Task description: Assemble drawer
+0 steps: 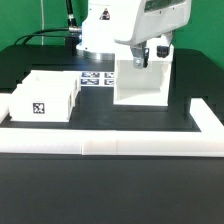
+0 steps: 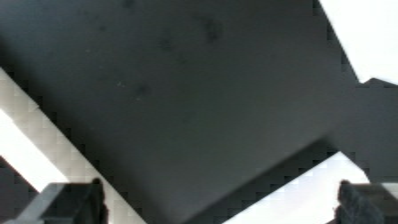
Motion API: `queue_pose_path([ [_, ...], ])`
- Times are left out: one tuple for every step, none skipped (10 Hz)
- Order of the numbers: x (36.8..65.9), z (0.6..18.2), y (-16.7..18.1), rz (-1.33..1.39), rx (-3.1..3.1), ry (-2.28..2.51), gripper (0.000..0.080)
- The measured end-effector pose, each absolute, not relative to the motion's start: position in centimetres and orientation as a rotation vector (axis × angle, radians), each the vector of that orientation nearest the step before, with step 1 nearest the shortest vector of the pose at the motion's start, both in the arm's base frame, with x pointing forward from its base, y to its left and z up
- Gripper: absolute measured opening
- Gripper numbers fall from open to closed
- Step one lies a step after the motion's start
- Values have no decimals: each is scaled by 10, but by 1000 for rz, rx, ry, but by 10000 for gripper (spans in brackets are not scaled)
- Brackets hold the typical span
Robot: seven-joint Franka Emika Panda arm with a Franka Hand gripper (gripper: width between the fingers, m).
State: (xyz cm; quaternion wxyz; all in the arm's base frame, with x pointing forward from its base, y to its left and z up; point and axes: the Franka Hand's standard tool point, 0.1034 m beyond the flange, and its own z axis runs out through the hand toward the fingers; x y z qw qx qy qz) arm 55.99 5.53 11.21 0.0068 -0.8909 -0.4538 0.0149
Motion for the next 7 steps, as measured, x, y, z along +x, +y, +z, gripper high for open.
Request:
queue_pose_path([
  [560, 112, 55, 47, -2787, -1420, 649],
  [560, 112, 55, 47, -2787, -1420, 649],
  [560, 112, 55, 47, -2787, -1420, 649],
  [560, 112, 55, 47, -2787, -1420, 649],
  [560, 112, 55, 47, -2787, -1420, 649],
  [560, 112, 55, 47, -2787, -1420, 649],
  [560, 112, 55, 47, -2787, -1420, 649],
])
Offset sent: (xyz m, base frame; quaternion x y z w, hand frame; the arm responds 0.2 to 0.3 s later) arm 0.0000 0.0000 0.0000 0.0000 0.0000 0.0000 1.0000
